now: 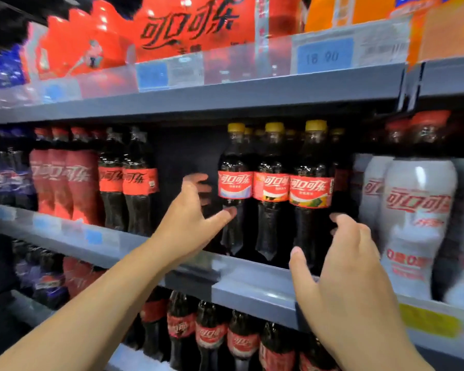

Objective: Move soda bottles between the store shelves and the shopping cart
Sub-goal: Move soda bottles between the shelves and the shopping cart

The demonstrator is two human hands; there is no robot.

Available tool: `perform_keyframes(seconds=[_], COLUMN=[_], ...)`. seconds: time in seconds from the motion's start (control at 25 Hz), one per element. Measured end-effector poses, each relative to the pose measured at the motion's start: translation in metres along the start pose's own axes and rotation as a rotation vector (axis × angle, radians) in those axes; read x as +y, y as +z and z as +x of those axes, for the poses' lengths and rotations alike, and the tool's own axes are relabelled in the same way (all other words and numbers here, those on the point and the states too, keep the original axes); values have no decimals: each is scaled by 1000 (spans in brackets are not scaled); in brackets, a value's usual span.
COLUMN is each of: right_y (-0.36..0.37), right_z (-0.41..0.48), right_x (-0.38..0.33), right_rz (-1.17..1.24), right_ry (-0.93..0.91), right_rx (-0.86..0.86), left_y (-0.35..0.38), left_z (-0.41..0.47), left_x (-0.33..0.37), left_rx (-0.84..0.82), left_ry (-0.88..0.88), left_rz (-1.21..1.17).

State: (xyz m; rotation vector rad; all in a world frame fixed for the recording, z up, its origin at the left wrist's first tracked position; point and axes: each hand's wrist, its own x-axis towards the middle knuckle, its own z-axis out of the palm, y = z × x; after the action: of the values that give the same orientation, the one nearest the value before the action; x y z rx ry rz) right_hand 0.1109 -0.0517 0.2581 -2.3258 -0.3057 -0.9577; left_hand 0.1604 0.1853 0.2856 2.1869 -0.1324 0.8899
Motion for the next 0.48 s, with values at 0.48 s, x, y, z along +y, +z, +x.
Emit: perform_keyframes(seconds=[0.48], right_y=[19], right_z=[42], right_x=[9], right_rz=[178], right_ry=[399], right_rx=[-68], left_y=[11], left_z=[23], left_x=[-22], left_rx=[-208], left_ry=[64], left_rz=[-201])
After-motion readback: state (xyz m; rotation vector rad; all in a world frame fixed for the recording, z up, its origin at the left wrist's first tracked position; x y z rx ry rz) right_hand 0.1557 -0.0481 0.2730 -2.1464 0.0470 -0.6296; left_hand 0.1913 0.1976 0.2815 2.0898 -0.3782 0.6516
